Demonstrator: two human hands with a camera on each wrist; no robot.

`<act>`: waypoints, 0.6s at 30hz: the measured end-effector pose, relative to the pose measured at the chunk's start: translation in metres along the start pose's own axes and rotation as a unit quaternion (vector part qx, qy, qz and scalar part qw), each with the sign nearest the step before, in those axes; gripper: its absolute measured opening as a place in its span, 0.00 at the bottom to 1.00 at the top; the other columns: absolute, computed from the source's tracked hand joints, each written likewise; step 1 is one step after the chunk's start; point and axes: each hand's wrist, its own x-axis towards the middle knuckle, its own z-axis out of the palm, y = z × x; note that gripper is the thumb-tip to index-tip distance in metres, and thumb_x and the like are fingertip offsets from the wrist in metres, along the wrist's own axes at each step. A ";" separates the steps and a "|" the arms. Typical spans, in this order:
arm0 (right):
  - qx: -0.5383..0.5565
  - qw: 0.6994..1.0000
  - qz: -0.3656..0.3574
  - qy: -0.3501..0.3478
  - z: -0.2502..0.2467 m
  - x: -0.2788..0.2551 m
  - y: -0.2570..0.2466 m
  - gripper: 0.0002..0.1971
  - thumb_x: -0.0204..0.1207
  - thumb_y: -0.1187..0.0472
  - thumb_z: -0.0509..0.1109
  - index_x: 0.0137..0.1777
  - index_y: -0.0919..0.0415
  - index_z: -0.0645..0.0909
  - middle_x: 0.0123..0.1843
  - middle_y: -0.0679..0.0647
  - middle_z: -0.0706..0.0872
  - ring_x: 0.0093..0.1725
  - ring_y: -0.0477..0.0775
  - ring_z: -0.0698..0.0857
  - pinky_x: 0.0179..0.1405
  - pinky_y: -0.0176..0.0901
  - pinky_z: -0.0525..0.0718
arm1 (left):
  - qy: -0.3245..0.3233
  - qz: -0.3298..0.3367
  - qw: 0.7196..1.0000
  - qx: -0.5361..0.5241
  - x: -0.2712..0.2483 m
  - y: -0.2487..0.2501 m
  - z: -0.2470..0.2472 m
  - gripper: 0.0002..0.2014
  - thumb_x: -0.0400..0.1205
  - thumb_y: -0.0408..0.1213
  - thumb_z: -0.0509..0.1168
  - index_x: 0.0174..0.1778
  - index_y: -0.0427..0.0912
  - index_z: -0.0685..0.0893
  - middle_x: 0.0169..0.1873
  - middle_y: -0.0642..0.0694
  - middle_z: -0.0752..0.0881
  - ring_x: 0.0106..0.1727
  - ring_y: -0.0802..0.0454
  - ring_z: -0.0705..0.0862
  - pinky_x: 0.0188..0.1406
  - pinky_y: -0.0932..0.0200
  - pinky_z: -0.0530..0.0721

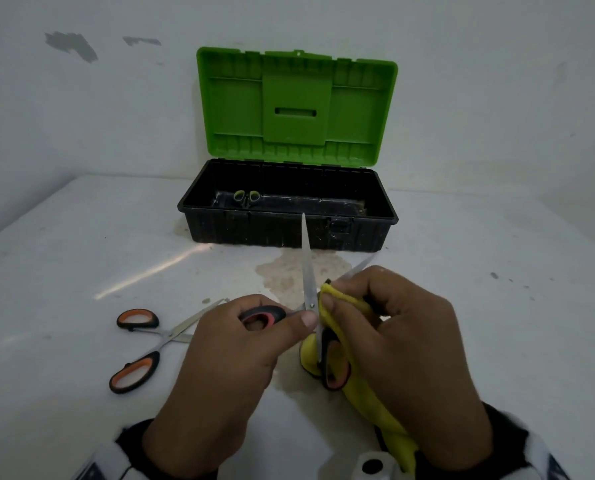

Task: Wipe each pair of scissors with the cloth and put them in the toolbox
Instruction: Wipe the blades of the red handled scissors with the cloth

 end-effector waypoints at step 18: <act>-0.003 0.995 0.093 0.019 -0.005 0.004 0.003 0.12 0.72 0.54 0.78 0.32 0.50 0.79 0.28 0.37 0.83 0.27 0.39 0.80 0.24 0.23 0.71 | 0.007 0.007 1.000 0.006 -0.009 0.000 -0.002 0.12 0.65 0.42 0.78 0.22 0.43 0.83 0.14 0.54 0.70 0.14 0.59 0.66 0.23 0.61 0.64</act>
